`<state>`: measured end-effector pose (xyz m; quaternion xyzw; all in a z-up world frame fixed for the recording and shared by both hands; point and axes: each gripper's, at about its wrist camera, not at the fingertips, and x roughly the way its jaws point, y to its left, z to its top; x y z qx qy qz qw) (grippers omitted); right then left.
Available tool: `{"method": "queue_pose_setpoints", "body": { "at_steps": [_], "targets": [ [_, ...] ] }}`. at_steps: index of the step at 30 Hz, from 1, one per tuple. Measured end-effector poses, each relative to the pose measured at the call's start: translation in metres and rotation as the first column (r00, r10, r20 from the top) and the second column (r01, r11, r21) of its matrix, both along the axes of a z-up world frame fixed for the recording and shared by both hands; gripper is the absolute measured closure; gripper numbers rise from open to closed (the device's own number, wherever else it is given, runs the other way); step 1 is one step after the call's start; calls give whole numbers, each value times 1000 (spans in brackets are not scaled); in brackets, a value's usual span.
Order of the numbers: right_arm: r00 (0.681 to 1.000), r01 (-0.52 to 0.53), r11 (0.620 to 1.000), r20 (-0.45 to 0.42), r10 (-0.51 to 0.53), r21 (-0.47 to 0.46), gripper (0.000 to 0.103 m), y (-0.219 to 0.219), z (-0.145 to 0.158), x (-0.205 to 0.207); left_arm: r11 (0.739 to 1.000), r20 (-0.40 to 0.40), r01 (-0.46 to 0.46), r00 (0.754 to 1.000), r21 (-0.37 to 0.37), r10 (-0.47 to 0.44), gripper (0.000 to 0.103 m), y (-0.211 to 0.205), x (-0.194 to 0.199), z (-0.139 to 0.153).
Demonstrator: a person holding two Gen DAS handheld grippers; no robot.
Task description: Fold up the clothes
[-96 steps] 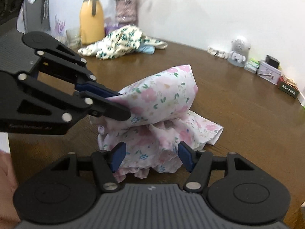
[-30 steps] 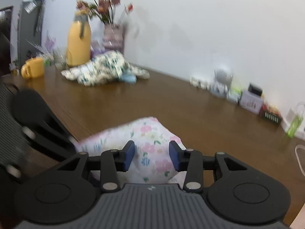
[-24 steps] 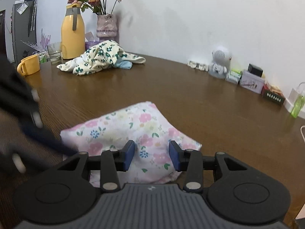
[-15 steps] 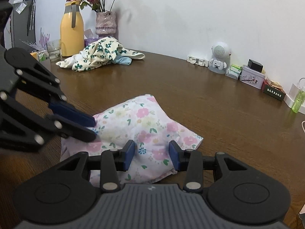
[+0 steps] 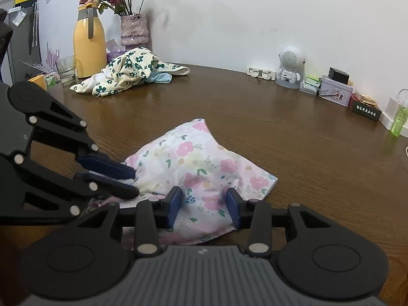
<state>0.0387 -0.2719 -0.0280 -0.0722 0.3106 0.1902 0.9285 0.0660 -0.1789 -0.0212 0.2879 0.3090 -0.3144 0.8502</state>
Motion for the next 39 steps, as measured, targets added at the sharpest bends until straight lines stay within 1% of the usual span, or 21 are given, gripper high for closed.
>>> {"method": "queue_pose_setpoints", "body": {
  "at_steps": [4,7,13,17,19,20,21,22,23,24,26,28,30,32,33,34,35,39],
  "targets": [
    [999,-29,1000,-14,29,-6,63,15,3,-4,999,21,-19,1000,42,18,89,11,2,2],
    [997,-70,998,-30,70,-6,64,29,4,-6,997,43,-45,998,70,42,88,21,2,5],
    [986,-153,988,-63,152,-5,64,57,8,-10,989,85,-101,992,104,93,88,46,0,6],
    [982,-180,984,-64,179,-11,64,69,13,-12,991,94,-113,990,72,106,88,59,-4,11],
    [984,-173,985,-47,174,19,63,61,24,-14,992,93,-124,988,23,122,87,68,-9,20],
    [986,-159,986,-37,161,44,58,54,30,-14,991,83,-133,988,-15,134,85,74,-12,26],
    [989,-145,987,-28,147,70,55,46,37,-13,988,66,-147,986,-52,150,77,81,-15,31],
    [991,-130,987,-25,133,90,51,39,41,-11,981,44,-174,983,-88,178,72,87,-17,35],
    [993,-113,988,-31,117,103,47,34,43,-7,970,18,-209,977,-124,213,60,94,-17,37],
    [994,-96,989,-36,101,116,45,28,45,-2,957,-10,-244,969,-158,246,56,100,-17,40],
    [995,-67,988,-57,76,142,40,18,46,9,921,-88,-317,948,-226,305,56,113,-17,41],
    [991,-55,984,-110,75,169,36,14,40,24,877,-179,-394,917,-276,355,54,124,-14,38],
    [985,-54,982,-153,83,182,34,14,34,37,837,-257,-457,884,-300,391,54,133,-10,32],
    [980,-52,982,-180,85,183,25,16,29,44,809,-312,-498,858,-312,408,54,137,-8,26],
    [978,-49,982,-191,85,182,25,16,26,47,796,-339,-514,846,-320,411,54,139,-7,24],
    [976,-47,982,-202,84,181,25,17,24,50,786,-360,-525,838,-328,410,55,141,-6,22],
    [973,-45,982,-213,84,183,25,17,22,52,781,-374,-529,834,-333,405,55,141,-6,21],
    [962,-44,975,-253,99,216,27,17,14,54,771,-416,-536,823,-344,386,58,140,-1,16]
  ]
}}
